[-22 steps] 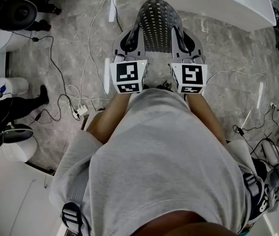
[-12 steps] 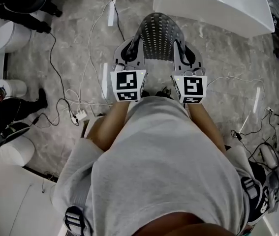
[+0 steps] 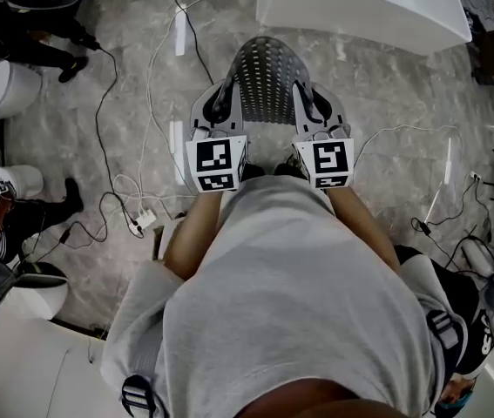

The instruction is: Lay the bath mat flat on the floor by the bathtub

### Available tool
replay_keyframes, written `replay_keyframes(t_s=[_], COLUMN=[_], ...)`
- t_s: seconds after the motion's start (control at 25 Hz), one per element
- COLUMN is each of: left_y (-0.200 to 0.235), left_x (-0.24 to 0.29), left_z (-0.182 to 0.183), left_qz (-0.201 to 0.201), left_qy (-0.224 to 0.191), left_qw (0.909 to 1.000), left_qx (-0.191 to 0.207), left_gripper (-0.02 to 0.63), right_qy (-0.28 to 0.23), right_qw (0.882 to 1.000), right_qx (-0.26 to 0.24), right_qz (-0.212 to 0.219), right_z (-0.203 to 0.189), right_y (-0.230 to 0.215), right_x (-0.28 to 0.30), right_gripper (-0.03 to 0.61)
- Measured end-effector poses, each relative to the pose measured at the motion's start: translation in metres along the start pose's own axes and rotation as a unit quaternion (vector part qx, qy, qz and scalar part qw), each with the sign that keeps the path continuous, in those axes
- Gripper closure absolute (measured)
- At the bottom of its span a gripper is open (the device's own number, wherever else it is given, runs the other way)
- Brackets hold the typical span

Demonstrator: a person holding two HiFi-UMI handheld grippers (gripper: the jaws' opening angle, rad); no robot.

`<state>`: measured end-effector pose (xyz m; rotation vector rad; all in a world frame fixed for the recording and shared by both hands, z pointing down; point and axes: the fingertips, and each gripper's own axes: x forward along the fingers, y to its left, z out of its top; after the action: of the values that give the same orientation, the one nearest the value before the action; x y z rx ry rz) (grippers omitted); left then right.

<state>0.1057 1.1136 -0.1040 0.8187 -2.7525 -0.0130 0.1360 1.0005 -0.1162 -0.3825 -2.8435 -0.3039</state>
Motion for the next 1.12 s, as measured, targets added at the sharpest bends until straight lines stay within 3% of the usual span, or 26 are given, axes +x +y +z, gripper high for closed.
replay_keyframes(t_s=[0.32,0.68,1.12], left_y=[-0.002,-0.002,0.004], left_x=[-0.012,0.000,0.060], left_z=[-0.002,-0.007,0.002], left_qz=[-0.019,-0.027,-0.010], left_qy=[-0.005,0.018,0.039], left_qw=[0.9998,0.9995,0.9992], left_qx=[0.005,0.002,0.007], left_gripper=[0.584,0.584,0.583], right_qy=[0.003,0.020,0.026], right_qw=[1.000,0.999,0.999], right_qx=[0.001,0.008,0.022], right_qz=[-0.027,-0.032,-0.012], right_z=[-0.003,-0.010,-0.014], right_y=[0.002,-0.008,-0.051], right_x=[-0.012,-0.005,0.042], right_gripper=[0.558,0.558,0.558])
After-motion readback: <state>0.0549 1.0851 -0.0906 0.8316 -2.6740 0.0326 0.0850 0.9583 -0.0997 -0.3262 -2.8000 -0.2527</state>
